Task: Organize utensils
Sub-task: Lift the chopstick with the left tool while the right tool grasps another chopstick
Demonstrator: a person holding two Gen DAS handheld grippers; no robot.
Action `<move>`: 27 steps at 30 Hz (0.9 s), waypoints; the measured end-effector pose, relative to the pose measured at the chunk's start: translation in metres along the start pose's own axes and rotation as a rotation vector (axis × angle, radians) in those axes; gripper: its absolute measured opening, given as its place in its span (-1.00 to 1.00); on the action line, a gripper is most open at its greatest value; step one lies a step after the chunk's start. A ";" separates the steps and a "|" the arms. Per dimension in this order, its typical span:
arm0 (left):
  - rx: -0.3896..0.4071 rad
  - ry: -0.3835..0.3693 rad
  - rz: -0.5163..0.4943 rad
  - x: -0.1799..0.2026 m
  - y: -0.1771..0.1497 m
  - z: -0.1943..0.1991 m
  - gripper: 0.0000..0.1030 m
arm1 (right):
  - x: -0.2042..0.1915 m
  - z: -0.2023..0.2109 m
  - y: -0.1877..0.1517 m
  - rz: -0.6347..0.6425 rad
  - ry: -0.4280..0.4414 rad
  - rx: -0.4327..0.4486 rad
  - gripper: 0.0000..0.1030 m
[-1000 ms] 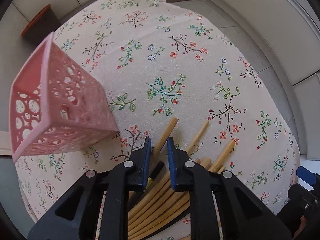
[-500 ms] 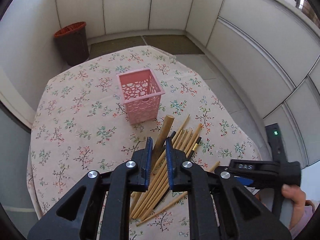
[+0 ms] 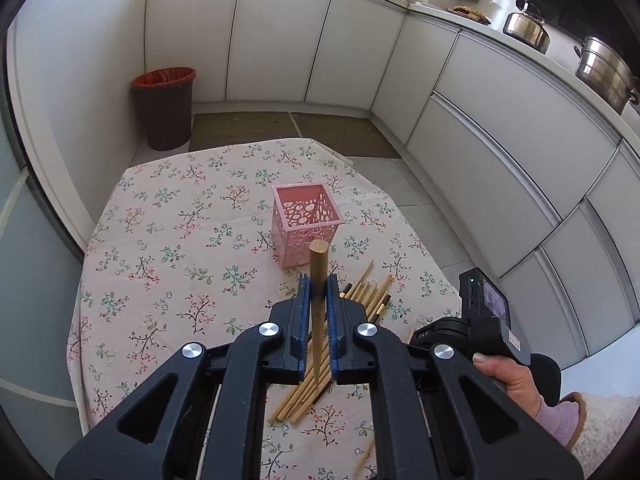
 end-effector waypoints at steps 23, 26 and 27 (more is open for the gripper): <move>0.228 0.088 0.048 0.016 0.110 0.065 -0.87 | -0.095 0.338 -0.017 0.506 0.570 0.530 -0.85; 0.258 0.114 0.050 0.015 0.128 0.065 -0.87 | -0.118 0.356 -0.016 0.549 0.600 0.587 -0.85; 0.263 0.120 0.050 0.015 0.132 0.063 -0.87 | -0.127 0.359 -0.017 0.568 0.604 0.603 -0.85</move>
Point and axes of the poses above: each gripper's, at about its wrist camera, not at the fingertips, and z roughly against the way its jaws point, x to its right, y to its top, the point moved 7 cm from there along -z, roughly the way its jaws point, and after that the axes turned 11 degrees about -z, right-handed, at the moved point
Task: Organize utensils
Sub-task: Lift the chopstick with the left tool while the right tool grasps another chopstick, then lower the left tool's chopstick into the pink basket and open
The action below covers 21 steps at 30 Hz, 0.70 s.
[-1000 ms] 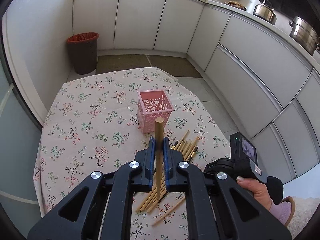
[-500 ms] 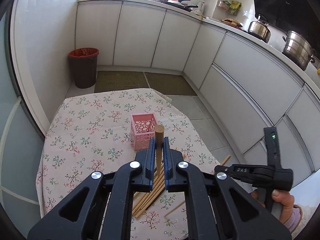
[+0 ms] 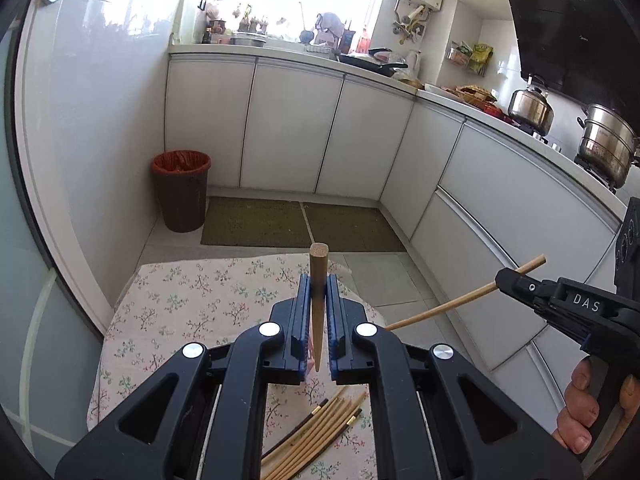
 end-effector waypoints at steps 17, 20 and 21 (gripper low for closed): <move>-0.071 0.064 0.056 -0.038 -0.028 -0.105 -0.86 | -0.023 -0.105 -0.006 0.111 -0.039 -0.055 -0.85; -0.085 0.070 0.065 -0.042 -0.031 -0.109 -0.86 | -0.019 -0.114 -0.013 0.116 -0.048 -0.069 -0.85; -0.079 0.077 0.062 -0.043 -0.029 -0.108 -0.86 | -0.018 -0.116 -0.014 0.117 -0.051 -0.075 -0.85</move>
Point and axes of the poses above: each gripper's, at about its wrist camera, not at the fingertips, and z roughly against the way its jaws point, x to its right, y to its top, the point moved 7 cm from there along -z, roughly the way its jaws point, and after that the axes turned 11 degrees about -z, right-handed, at the moved point
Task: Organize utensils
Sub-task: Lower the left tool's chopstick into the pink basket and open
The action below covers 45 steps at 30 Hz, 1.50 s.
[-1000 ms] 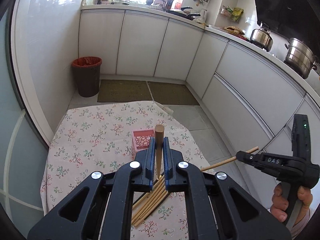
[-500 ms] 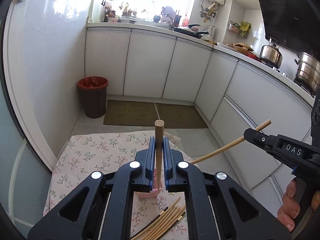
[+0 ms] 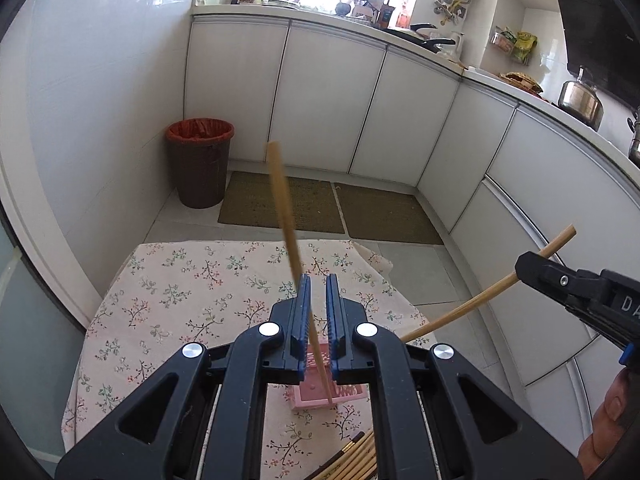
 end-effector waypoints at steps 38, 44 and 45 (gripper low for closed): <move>-0.720 0.083 -0.006 -0.094 -0.095 -0.258 -0.34 | 0.019 -0.022 0.025 -0.072 0.123 -0.100 -0.81; -0.697 0.103 -0.032 -0.096 -0.108 -0.272 -0.87 | 0.023 -0.036 0.026 -0.074 0.124 -0.120 -0.81; -0.688 0.094 -0.019 -0.098 -0.109 -0.269 -0.87 | 0.023 -0.036 0.026 -0.075 0.125 -0.121 -0.81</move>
Point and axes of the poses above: each gripper's, at about its wrist camera, not at the fingertips, and z roughly against the way its jaws point, x to its right, y to its top, the point moved 7 cm from there along -z, roughly the way its jaws point, and after that the axes turned 11 degrees about -z, right-handed, at the moved point
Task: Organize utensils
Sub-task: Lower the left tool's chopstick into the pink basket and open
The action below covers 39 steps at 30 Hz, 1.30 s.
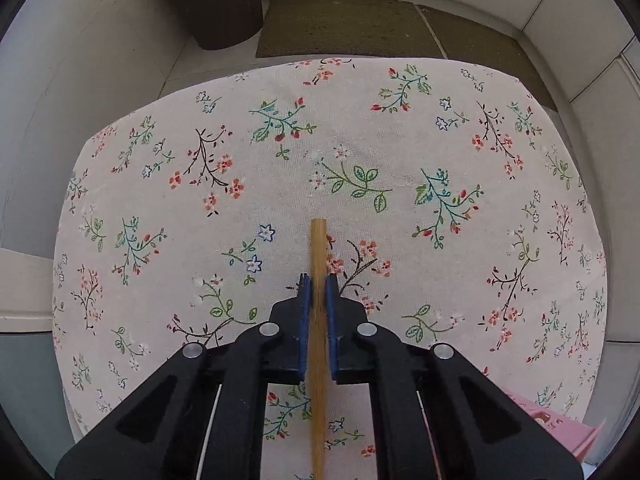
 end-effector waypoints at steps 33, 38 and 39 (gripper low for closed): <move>0.605 -0.088 -0.163 0.086 -0.047 0.337 -0.88 | -0.054 0.075 0.000 0.098 -0.028 0.106 -0.80; 0.546 -0.167 -0.132 0.091 -0.051 0.306 -0.43 | -0.051 0.058 -0.005 0.102 -0.034 0.072 -0.80; 0.574 -0.176 -0.107 0.086 -0.051 0.312 -0.29 | -0.051 0.055 -0.006 0.104 -0.035 0.070 -0.80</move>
Point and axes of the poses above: each gripper's, at about its wrist camera, not at the fingertips, and z roughly against the way its jaws point, x to its right, y to its top, the point moved 7 cm from there along -z, roughly the way its jaws point, and after that the axes turned 11 degrees about -z, right-handed, at the moved point
